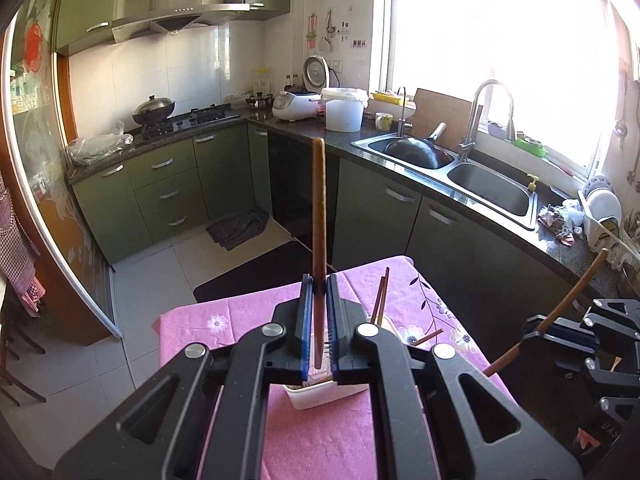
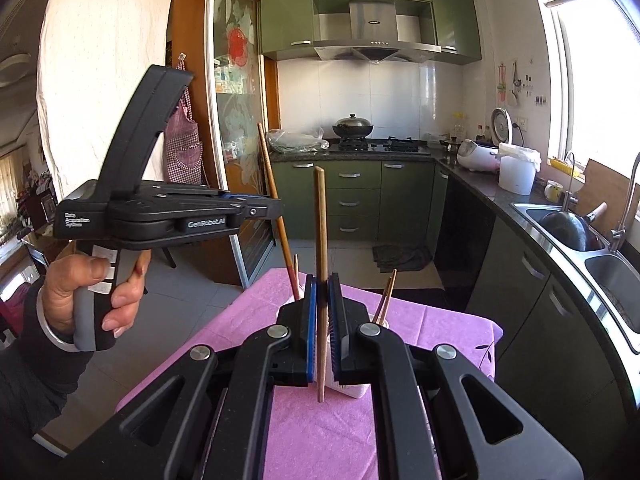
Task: Organize utensils
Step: 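Lower the left chopstick into the holder and open the left gripper while the right gripper lowers its chopstick, then open the right gripper to release its chopstick into the holder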
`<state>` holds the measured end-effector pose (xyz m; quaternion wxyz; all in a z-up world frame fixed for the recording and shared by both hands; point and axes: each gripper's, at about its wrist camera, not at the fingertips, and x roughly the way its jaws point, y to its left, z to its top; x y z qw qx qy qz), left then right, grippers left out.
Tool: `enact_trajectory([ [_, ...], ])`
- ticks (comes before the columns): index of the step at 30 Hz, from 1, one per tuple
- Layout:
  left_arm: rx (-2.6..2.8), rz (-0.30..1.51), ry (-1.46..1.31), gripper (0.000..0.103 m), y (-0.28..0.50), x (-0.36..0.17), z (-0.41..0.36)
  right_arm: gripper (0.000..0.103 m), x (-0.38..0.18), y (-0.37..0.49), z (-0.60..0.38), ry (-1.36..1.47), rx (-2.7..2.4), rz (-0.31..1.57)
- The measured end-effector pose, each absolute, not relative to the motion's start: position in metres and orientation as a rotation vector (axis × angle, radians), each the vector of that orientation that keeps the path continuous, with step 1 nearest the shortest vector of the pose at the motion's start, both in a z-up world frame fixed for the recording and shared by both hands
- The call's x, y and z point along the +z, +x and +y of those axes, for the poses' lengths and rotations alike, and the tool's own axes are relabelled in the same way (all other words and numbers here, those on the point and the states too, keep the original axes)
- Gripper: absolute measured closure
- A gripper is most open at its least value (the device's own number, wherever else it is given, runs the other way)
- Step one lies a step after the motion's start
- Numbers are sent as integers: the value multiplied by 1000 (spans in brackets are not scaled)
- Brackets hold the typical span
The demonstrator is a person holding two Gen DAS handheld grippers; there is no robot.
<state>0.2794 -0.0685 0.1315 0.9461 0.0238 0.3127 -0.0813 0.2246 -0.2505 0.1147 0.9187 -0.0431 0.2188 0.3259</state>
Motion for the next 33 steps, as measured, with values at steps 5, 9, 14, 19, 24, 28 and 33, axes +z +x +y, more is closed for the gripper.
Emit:
enact_trajectory([
  [5, -153, 704, 49, 96, 296, 103, -67, 96, 121, 237, -253, -67, 660, 444],
  [9, -145, 754, 65, 96, 302, 84, -67, 96, 135, 246, -255, -45, 657, 419],
  [14, -149, 789, 90, 94, 300, 66, -67, 96, 157, 260, -256, -14, 634, 375],
  [19, -158, 719, 24, 77, 275, 72, -54, 96, 172, 279, -254, 6, 583, 344],
  [24, -152, 550, -23, 13, 212, 79, -43, 96, 166, 310, -248, 25, 521, 359],
  [28, -78, 418, 2, 7, 156, 71, -37, 96, 148, 334, -243, 55, 525, 404],
  [33, -27, 405, -15, 7, 116, 42, -24, 96, 117, 355, -233, 65, 530, 462],
])
